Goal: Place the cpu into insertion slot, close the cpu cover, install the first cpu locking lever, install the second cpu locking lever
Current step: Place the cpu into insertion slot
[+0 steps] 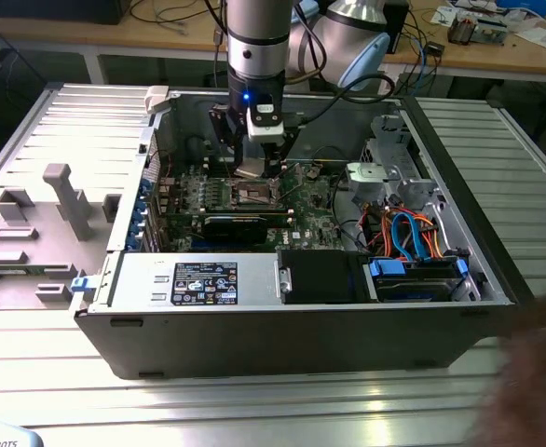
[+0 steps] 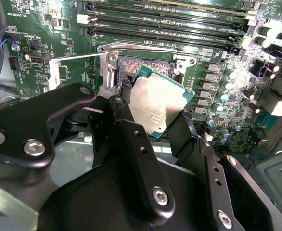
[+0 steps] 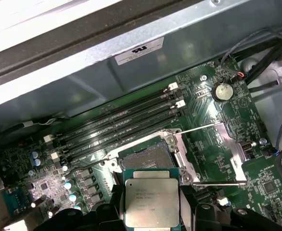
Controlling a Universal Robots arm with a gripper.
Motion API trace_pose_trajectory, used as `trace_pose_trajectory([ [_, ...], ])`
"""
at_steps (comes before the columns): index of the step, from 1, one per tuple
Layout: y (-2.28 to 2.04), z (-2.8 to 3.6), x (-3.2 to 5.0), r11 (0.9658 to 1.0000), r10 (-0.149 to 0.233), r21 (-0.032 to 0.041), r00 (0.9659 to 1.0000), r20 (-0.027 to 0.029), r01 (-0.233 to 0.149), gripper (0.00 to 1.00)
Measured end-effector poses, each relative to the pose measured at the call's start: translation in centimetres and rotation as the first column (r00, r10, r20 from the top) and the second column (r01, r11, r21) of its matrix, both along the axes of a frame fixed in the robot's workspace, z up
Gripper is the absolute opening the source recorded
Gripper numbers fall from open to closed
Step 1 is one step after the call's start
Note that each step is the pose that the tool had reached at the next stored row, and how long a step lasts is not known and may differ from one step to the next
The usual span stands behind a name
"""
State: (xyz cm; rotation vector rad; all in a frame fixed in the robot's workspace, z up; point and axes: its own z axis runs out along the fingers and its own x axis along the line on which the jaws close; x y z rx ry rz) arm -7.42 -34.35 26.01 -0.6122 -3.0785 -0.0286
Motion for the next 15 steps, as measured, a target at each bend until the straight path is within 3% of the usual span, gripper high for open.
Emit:
trace_pose_trajectory([
  [15, 0.0, -0.26, 0.0, 0.999, -0.044, -0.0002, 0.999, 0.0, 0.044, 0.54],
])
